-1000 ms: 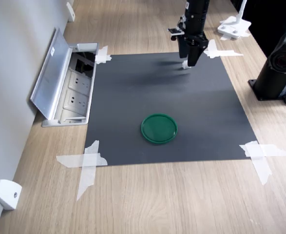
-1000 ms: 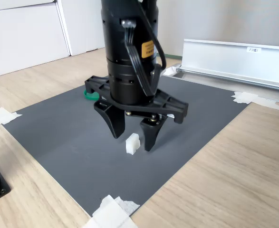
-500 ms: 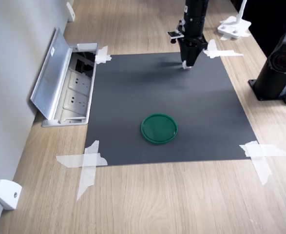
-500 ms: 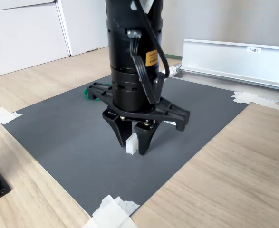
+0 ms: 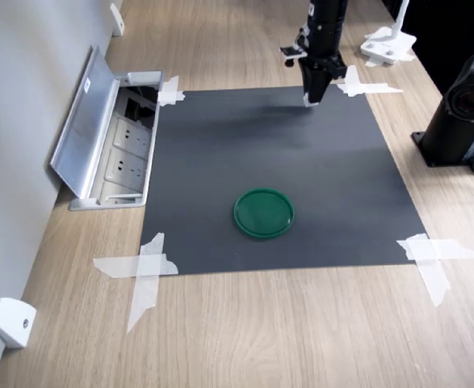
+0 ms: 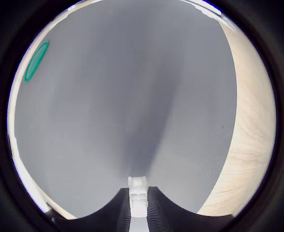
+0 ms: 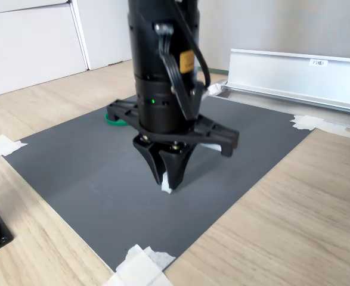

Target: Grasp a white terminal and put it on the green lid.

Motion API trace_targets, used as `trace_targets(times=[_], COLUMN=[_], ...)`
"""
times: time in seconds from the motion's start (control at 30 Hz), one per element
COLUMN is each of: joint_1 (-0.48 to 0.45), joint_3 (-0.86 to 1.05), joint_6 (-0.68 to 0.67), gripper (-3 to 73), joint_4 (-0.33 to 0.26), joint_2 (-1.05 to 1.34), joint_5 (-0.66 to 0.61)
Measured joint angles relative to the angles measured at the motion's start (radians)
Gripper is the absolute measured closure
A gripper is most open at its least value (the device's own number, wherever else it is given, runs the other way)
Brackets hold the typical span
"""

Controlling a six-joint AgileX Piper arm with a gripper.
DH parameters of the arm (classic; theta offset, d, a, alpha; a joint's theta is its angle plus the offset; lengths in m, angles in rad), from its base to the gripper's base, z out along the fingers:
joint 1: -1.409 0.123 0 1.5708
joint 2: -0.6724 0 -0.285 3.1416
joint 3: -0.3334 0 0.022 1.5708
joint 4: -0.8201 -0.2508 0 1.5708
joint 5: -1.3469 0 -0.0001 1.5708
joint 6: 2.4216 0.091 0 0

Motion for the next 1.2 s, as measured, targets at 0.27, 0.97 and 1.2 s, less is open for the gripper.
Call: trace_targets(times=[0.27, 0.97, 1.2], joint_1=[0.301, 0.888, 0.891], joint_3=[0.0, -0.271, -0.306], joint_6=[0.149, 0.49, 0.492], gripper=[60.1, 60.1, 60.1], joint_4=[-0.005, 0.05, 0.064], joint_2=[0.139, -0.101, -0.184], joint_5=[-0.112, -0.031, 0.006])
